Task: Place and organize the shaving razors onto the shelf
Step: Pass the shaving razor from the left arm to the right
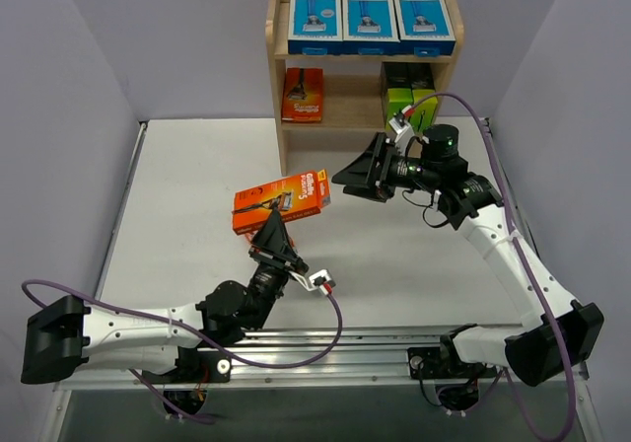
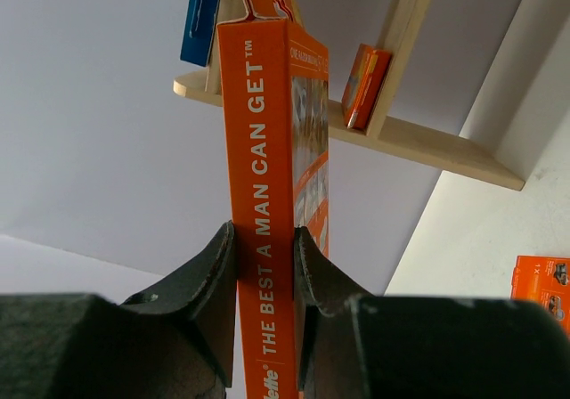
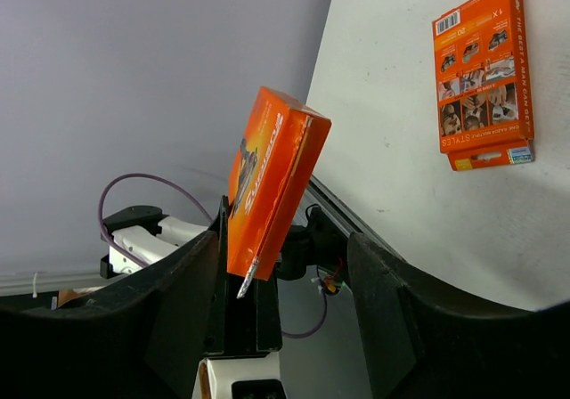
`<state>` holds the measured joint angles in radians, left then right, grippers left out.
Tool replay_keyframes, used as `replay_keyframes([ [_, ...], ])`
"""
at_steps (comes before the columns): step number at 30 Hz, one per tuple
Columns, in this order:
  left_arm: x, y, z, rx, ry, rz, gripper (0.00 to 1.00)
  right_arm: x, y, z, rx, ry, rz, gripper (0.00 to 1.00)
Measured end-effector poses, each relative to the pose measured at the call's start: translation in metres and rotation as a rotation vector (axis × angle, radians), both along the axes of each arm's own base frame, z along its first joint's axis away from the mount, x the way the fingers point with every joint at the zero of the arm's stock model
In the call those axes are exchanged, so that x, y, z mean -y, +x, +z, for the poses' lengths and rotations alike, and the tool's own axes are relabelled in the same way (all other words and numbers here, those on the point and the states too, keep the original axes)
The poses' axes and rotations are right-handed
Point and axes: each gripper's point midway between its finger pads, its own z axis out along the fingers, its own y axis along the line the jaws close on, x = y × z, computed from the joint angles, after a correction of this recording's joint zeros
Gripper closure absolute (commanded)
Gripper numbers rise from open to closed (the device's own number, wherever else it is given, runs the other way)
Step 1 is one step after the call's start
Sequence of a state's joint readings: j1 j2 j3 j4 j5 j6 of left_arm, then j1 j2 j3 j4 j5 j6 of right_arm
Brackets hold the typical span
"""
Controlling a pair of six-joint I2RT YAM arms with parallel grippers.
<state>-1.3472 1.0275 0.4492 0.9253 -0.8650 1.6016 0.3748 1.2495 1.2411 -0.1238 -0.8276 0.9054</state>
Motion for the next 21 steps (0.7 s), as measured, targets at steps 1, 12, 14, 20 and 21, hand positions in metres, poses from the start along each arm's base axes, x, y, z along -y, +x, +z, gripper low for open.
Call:
replay_keyframes([
  [1, 0.001, -0.001, -0.001, 0.001, 0.007, -0.002, 0.98, 0.0, 0.001, -0.001, -0.003, -0.003, 0.001, 0.45],
  [12, 0.009, -0.007, -0.002, 0.01, 0.034, -0.025, 0.98, -0.023, 0.001, -0.018, -0.032, -0.057, 0.079, 0.48],
  [14, 0.011, -0.007, -0.003, 0.01, 0.041, -0.028, 0.98, -0.028, -0.001, -0.025, -0.046, -0.069, 0.095, 0.49],
  [20, 0.013, -0.009, -0.004, 0.01, 0.048, -0.035, 0.98, -0.036, -0.002, -0.035, -0.065, -0.087, 0.122, 0.53],
  [21, 0.013, -0.009, -0.005, 0.01, 0.049, -0.035, 0.98, -0.036, -0.001, -0.035, -0.064, -0.088, 0.123, 0.54],
])
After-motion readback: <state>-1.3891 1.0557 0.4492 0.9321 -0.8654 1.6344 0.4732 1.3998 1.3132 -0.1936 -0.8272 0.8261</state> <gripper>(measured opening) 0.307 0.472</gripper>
